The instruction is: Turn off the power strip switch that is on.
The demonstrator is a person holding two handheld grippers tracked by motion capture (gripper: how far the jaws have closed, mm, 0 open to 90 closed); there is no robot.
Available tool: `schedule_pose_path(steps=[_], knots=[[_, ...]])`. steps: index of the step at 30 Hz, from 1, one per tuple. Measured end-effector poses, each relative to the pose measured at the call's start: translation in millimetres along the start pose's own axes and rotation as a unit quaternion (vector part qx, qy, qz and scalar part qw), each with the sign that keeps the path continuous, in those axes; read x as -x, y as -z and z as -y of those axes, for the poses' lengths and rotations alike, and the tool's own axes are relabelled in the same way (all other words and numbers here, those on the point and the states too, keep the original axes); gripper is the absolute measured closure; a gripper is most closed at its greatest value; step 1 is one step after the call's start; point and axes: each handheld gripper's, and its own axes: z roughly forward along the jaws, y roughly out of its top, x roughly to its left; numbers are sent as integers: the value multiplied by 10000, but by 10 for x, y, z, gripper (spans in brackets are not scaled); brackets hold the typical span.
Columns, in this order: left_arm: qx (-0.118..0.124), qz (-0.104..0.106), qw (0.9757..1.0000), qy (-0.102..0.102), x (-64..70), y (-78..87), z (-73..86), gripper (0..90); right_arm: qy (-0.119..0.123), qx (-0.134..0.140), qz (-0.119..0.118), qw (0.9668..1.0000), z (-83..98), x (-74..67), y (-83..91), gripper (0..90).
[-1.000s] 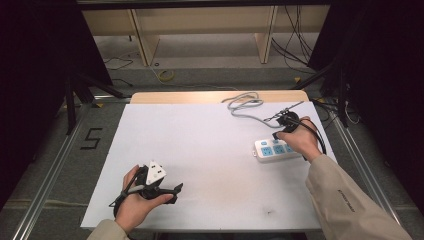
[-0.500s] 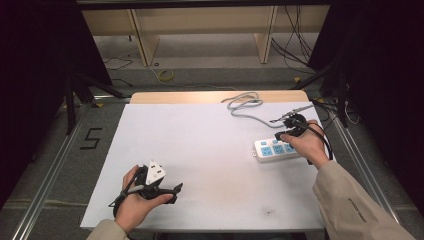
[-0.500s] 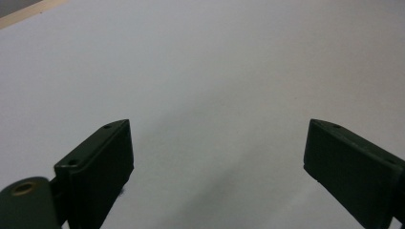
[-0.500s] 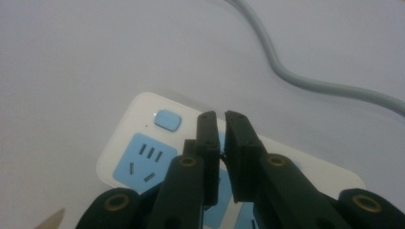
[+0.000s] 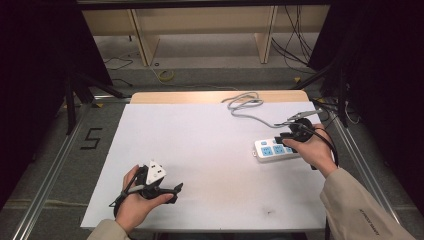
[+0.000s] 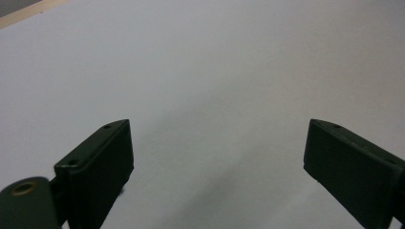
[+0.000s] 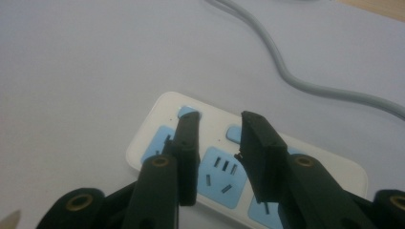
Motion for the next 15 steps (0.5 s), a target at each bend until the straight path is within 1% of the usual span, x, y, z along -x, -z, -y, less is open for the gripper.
schedule_pose_path(steps=[4, 6, 11, 15], knots=[[-2, 4, 10000, -1, 0, -1, 0, 93, 19, 53, -16, 10000, 53, -31, 30, 637], [1, 1, 10000, 1, 0, -1, -1, 93, 0, 137, -32, 9999, 74, -41, 51, 620], [-9, 3, 10000, 5, 1, -2, -1, 93, -14, 239, -24, 9997, 123, -62, 101, 575], [-12, 1, 10000, 4, 0, -2, 0, 93, -4, 285, -59, 9996, 163, -83, 131, 554]])
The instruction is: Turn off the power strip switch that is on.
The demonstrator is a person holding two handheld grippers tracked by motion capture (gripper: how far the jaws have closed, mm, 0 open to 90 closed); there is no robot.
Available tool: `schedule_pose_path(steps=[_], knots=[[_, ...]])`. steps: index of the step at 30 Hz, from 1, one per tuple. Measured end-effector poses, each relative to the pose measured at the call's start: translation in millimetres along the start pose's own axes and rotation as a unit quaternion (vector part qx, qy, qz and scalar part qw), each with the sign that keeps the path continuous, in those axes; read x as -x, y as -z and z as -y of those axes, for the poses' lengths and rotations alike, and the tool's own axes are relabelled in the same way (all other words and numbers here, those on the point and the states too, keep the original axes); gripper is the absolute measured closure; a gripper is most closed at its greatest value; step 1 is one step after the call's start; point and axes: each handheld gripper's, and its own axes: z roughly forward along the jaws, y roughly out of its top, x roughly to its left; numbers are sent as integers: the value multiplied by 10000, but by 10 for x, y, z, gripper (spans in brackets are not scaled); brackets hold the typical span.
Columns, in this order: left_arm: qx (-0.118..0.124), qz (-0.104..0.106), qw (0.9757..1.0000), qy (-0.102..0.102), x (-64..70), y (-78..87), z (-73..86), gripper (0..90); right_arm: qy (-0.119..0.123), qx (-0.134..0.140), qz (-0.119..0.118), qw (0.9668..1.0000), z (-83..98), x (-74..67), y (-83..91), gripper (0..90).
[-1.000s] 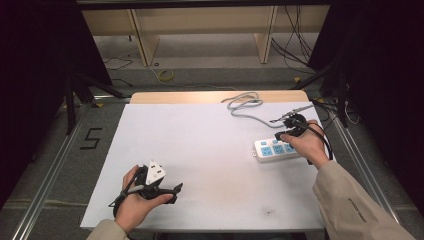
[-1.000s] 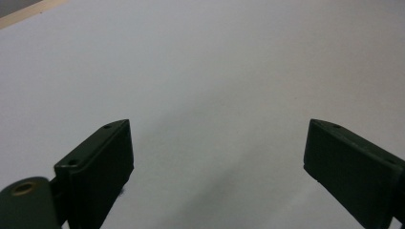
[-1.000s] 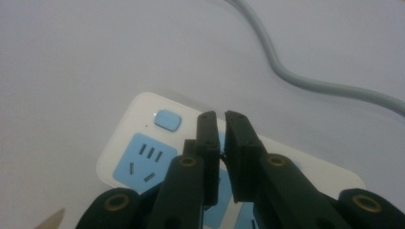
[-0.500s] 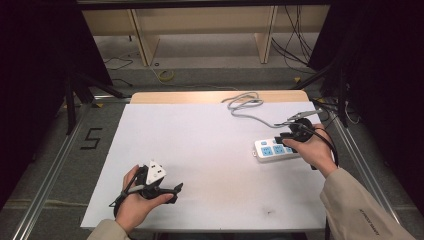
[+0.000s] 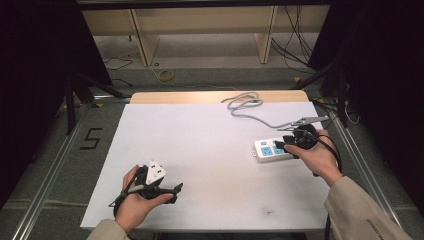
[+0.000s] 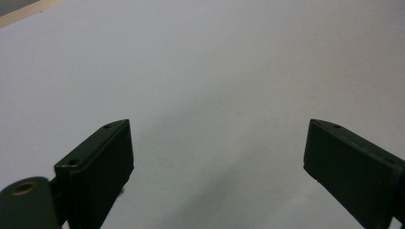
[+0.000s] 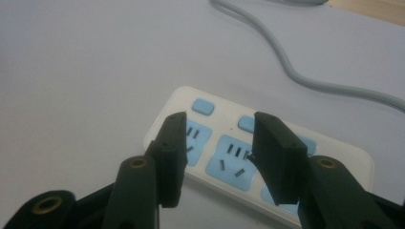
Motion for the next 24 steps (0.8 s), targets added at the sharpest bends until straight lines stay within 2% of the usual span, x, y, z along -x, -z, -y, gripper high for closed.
schedule_pose_path(steps=[9, 24], knots=[[8, 11, 10000, 22, -2, 3, 0, 93, 56, 62, -74, 9999, 73, -61, 65, 501], [-5, 16, 10000, 37, -3, 3, 2, 93, 207, 367, -205, 9989, 242, -198, 204, 436]])
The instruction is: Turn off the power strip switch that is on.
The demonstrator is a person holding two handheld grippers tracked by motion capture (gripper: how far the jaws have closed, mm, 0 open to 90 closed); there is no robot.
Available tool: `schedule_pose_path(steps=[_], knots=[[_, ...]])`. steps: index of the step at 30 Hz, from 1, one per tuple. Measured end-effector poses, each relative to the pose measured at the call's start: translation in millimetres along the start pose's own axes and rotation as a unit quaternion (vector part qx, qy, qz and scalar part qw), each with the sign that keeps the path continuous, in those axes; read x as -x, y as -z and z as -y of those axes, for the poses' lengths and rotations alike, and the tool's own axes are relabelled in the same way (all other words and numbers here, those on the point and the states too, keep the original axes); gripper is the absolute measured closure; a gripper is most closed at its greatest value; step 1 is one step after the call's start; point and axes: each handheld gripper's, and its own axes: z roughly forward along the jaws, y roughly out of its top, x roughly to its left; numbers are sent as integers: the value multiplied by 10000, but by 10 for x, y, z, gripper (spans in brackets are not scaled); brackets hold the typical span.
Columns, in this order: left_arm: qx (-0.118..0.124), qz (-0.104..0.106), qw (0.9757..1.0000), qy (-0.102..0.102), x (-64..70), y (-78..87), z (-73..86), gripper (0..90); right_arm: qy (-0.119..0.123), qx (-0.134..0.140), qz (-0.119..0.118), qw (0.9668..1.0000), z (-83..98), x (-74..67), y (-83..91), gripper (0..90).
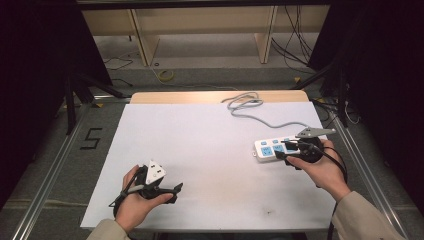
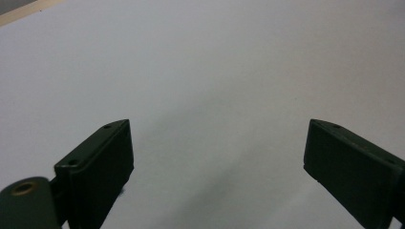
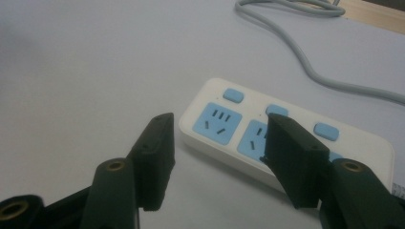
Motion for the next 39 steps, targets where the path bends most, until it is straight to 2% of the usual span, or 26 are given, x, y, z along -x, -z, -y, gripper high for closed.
schedule_pose_path(steps=[24, 39], knots=[[0, 12, 10000, 17, 1, -2, 1, 93, -146, 260, -450, 9985, 338, -157, 205, 335], [-22, 13, 10000, 10, 0, -5, 5, 93, -117, 299, -448, 9985, 587, -222, 339, 320]])
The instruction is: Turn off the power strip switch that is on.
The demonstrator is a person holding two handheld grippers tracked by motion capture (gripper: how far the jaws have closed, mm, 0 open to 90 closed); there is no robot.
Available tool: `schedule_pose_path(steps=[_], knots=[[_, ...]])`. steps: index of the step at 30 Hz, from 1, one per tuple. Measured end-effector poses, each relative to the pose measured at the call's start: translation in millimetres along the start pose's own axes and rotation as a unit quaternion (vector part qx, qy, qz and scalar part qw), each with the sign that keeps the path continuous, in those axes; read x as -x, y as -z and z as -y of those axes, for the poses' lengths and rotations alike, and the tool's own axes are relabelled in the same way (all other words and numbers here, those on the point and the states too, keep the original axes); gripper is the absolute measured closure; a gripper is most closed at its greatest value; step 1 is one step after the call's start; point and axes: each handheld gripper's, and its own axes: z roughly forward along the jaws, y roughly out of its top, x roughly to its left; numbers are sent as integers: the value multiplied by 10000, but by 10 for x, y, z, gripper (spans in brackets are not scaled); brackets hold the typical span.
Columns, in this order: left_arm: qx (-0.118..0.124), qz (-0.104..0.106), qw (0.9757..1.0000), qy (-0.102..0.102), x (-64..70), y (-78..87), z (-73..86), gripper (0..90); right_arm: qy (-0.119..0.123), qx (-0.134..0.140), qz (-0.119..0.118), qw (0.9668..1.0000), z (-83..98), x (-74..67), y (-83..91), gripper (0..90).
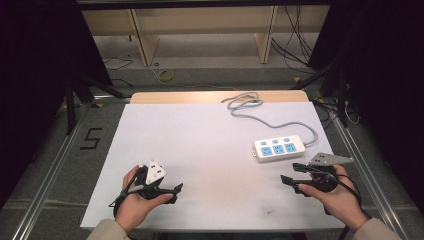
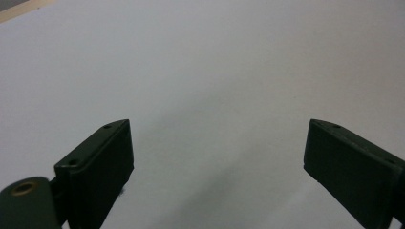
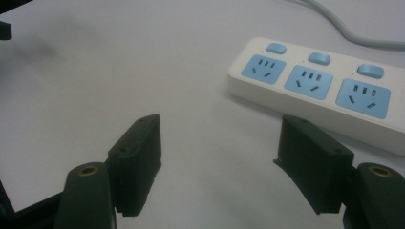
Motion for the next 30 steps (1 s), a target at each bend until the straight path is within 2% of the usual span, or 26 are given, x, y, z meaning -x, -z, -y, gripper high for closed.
schedule_pose_path(steps=[15, 30], knots=[[-2, 0, 10000, 10, 5, 8, 2, 93, 39, 112, 61, 9999, 184, -37, 118, 309], [-18, 40, 10000, 17, 6, -3, -4, 93, -5, 203, 113, 9997, 199, 8, 125, 303]])
